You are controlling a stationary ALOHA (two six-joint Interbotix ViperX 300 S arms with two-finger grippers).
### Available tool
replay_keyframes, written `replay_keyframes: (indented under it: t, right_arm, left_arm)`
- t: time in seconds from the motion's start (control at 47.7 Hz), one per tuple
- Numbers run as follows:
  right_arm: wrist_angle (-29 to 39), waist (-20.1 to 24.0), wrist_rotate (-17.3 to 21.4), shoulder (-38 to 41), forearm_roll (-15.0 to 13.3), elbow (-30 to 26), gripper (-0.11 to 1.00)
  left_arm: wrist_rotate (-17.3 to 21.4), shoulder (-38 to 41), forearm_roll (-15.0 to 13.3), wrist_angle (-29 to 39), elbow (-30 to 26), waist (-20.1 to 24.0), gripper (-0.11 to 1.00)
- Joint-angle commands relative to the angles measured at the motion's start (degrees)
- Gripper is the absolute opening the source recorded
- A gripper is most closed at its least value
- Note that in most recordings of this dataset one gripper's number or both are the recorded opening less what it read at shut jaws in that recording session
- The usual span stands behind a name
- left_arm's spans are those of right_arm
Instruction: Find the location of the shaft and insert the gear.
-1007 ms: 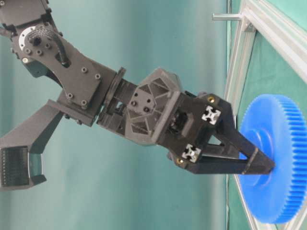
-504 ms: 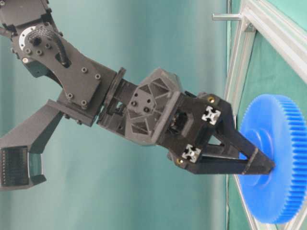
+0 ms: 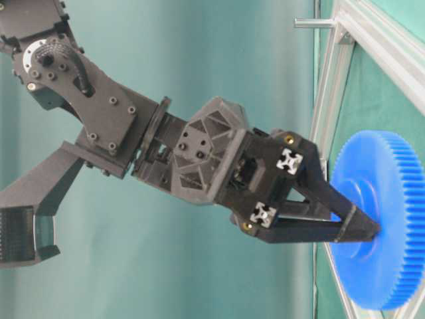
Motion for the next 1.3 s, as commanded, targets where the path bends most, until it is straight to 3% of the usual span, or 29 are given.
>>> replay_keyframes:
  t: [0.0,1.28]
  right_arm:
    - [-0.2,1.6,-0.2,-1.1,0.4,-2.2,0.69]
    - [0.4,0.9,-0.4,-0.1,0.5,-1.9,0.69]
  left_arm:
    - [-0.1,0.3,-0.1,-0.3,-1.6,0.1,0.02]
    - [-0.1,0.3,-0.1,-0.3,-1.6,0.2,0.02]
